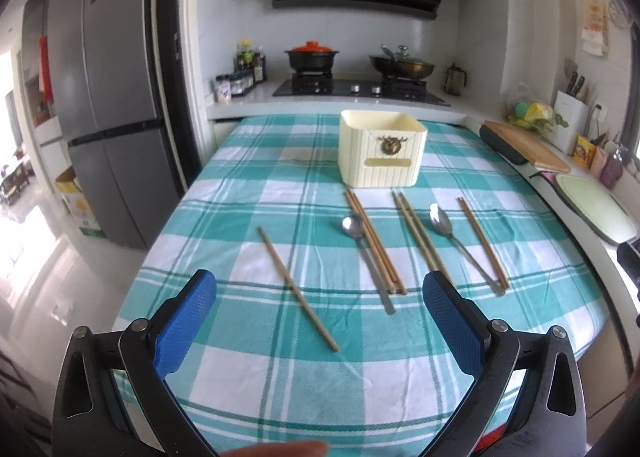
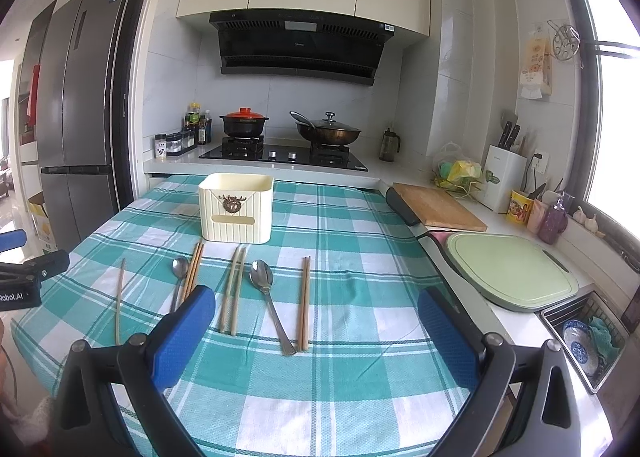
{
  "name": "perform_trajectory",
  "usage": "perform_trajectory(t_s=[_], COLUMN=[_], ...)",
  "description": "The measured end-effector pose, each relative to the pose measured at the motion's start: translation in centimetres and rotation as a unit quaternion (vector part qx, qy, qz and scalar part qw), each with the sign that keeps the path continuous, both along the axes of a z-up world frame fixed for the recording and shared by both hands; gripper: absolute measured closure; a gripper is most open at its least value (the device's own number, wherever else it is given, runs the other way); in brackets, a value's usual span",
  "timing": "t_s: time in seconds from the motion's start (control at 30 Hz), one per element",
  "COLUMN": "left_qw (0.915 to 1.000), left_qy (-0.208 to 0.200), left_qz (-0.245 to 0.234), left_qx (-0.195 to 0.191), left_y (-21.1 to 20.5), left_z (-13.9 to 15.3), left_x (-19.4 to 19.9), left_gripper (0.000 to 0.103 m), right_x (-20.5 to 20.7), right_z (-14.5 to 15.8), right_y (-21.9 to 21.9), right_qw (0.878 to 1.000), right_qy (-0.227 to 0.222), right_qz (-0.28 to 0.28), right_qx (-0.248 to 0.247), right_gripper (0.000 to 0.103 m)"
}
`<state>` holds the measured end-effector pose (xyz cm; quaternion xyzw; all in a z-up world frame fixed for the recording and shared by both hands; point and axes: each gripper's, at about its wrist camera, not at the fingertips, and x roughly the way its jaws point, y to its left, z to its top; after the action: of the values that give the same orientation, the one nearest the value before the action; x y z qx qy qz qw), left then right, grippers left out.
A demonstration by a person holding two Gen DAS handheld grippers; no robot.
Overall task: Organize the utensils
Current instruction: 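Lower the right tool onto a lone wooden chopstick and close it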
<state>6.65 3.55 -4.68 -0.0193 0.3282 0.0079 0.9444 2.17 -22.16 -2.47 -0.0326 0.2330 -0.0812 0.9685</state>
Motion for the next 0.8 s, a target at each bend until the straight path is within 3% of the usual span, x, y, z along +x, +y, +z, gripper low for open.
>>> perform_trajectory(t_s=[0.13,0.33,0.67,0.8], left_qw=[0.9977,0.9917,0.9852,0.9823], left_qy=[0.059,0.124,0.165,0.177], left_qz=[0.022,0.016,0.035,0.038], left_qx=[-0.025,-0.032,0.029,0.048], left_y=[2.4,2.2,1.6,1.5], left_z=[-3.3,-8.1,-12.3,-13.5], left_x=[2.4,5.4,10.7,11.7], left_gripper=[0.000,0.000,0.000,0.000], right_x=[1.4,4.6,12.3,16.1], right_z=[-1.6,-5.2,-10.8,-13.3], right_y=[-1.3,-4.0,-7.3,-7.1], right_qw=[1.000,0.996,0.984,0.973], right_qy=[0.024,0.075,0.170,0.218], right_qz=[-0.008,-0.011,0.023,0.052], right_qx=[0.013,0.039,0.048,0.055], right_gripper=[0.000,0.000,0.000,0.021])
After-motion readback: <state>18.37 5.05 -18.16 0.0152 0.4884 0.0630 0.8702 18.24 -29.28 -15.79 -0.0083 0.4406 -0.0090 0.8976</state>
